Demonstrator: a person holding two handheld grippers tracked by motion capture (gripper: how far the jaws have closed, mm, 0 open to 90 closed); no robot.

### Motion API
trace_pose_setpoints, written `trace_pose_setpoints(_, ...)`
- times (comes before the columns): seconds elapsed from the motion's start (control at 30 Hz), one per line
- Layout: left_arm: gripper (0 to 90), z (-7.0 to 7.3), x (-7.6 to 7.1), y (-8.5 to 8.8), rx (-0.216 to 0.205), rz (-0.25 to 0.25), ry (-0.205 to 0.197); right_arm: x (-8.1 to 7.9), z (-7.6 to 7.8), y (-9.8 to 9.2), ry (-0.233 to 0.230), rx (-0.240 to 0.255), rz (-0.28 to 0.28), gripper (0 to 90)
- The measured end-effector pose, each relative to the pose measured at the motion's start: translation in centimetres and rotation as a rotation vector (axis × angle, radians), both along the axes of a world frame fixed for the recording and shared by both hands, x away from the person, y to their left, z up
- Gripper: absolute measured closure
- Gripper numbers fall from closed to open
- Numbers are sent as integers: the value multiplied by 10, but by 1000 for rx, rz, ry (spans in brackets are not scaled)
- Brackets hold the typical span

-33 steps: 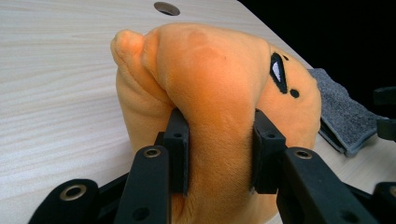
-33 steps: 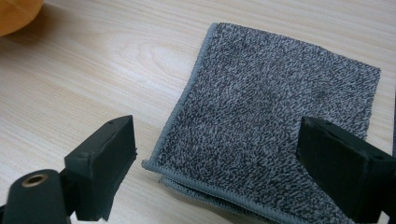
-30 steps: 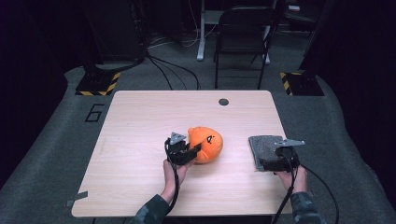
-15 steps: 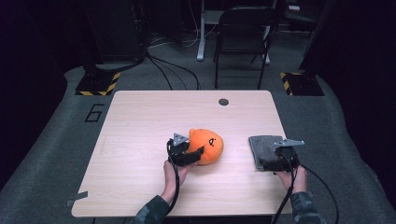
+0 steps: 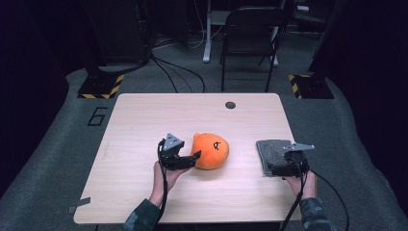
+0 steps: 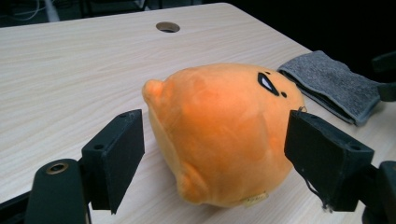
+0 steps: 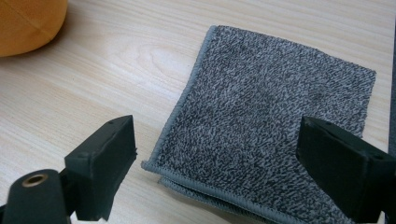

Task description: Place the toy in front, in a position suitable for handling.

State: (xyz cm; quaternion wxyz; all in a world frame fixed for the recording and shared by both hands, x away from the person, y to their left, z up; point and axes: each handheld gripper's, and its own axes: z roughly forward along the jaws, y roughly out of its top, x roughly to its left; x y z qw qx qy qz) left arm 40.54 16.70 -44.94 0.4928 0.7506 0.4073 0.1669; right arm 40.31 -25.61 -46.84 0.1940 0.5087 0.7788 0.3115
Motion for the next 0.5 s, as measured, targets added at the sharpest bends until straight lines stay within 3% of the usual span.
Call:
trace_pose_setpoints(0.13,212,-10,4,8,28,-27,28,0,1,-1,1,9,-11,114)
trace_pose_setpoints(0.27,233,-21,11,12,15,-55,69,1,2,-3,-9,9,-8,114)
trace_pose_setpoints(0.5,298,-26,14,15,44,-94,75,1,2,0,-4,6,-17,115)
